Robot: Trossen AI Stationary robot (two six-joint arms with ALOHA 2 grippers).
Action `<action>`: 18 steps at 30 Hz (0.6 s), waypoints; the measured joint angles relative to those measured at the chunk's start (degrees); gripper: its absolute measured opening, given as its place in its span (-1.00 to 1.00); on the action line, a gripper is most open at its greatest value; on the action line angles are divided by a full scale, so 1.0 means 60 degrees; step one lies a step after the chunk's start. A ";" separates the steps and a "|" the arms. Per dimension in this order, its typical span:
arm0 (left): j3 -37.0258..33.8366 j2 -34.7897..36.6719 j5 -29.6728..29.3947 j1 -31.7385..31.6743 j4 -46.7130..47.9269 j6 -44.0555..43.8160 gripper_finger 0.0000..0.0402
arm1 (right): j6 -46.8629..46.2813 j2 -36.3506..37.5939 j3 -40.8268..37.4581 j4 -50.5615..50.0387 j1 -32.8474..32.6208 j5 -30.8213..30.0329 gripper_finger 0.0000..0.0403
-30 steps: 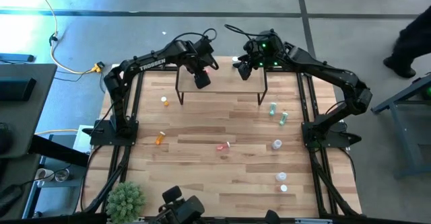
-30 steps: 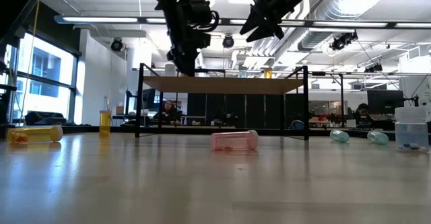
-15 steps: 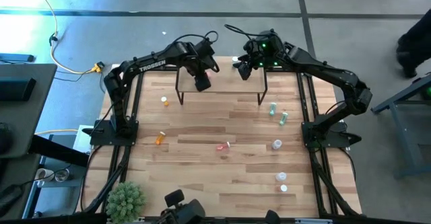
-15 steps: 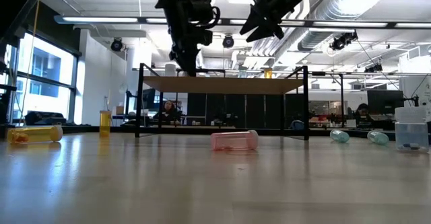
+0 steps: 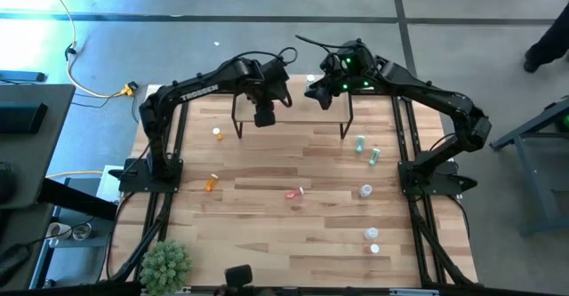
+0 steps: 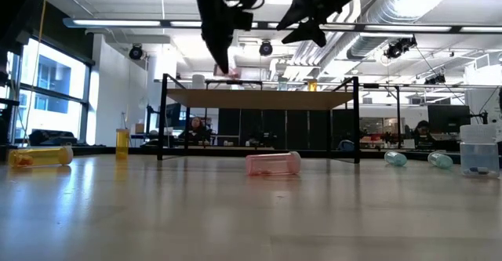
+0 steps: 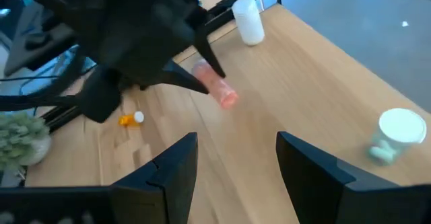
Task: Pick and place medicine bottles onto shelf by color
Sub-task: Put the top pink pill bottle on the shelf
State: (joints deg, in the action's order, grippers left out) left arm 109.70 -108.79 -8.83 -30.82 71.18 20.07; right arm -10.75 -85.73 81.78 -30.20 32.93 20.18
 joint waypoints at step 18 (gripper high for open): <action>0.1138 0.0018 -0.3016 0.2244 0.0321 0.2007 -0.54 | -0.1176 0.0138 0.0276 0.0060 0.0076 0.2725 -0.04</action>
State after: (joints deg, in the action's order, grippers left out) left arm 116.53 -108.68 -26.93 -17.36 73.10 32.11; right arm -17.80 -84.90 83.43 -29.84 33.39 36.53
